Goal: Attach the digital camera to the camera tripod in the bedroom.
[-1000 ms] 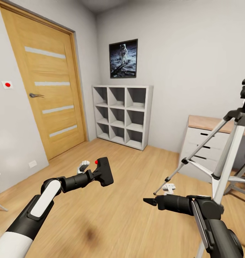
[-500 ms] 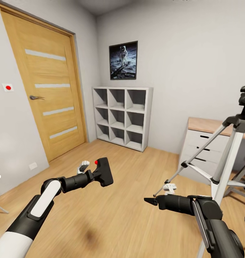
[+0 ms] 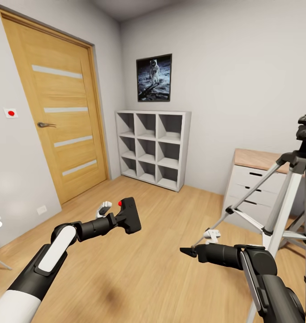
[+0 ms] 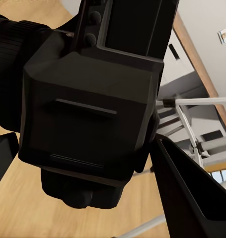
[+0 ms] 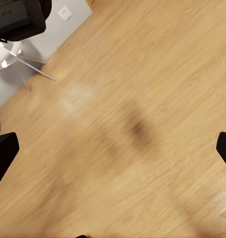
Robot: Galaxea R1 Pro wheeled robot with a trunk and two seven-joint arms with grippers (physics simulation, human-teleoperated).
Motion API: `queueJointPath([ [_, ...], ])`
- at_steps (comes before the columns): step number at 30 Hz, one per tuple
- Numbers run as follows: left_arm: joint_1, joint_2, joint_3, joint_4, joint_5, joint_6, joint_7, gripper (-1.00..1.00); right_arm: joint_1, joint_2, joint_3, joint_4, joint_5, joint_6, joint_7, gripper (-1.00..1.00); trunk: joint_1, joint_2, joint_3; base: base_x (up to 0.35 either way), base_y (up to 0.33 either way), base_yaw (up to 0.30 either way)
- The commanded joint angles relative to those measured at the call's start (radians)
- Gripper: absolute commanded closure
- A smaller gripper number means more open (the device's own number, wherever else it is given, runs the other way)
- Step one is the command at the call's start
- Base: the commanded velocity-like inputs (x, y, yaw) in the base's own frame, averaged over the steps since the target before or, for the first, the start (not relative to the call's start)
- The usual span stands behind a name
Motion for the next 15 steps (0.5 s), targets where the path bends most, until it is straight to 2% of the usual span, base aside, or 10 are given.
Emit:
queueJointPath([
  [1, -0.001, 0.001, -0.001, 0.0, -0.005, 0.001, -0.008, 1.0, -0.001, 0.0, -0.001, -0.001, 0.011, 0.004, 0.01, -1.0, -0.004, 0.007, 0.002, 0.0, 0.0, 0.0],
  [6, -0.001, -0.004, -0.001, 0.028, -0.013, -0.005, 0.02, 1.0, -0.001, 0.001, 0.002, 0.02, 0.012, 0.004, -0.003, -1.0, -0.023, 0.042, 0.018, 0.0, 0.0, 0.0],
  [10, -0.001, 0.003, 0.003, 0.104, -0.043, -0.004, 0.071, 1.0, -0.001, 0.007, 0.006, 0.092, 0.054, 0.004, -0.057, -1.0, -0.039, 0.07, 0.03, 0.0, 0.0, 0.0],
  [11, 0.0, 0.027, 0.004, 0.155, -0.067, 0.001, 0.121, 1.0, -0.001, 0.012, 0.007, 0.21, 0.109, 0.004, -0.12, -1.0, -0.042, 0.077, 0.034, 0.0, 0.0, 0.0],
  [15, -0.001, 0.056, 0.002, 0.221, -0.076, 0.0, 0.147, 1.0, -0.001, 0.009, 0.006, 0.34, 0.145, -0.057, -0.153, -1.0, -0.058, 0.105, 0.046, 0.0, 0.0, 0.0],
])
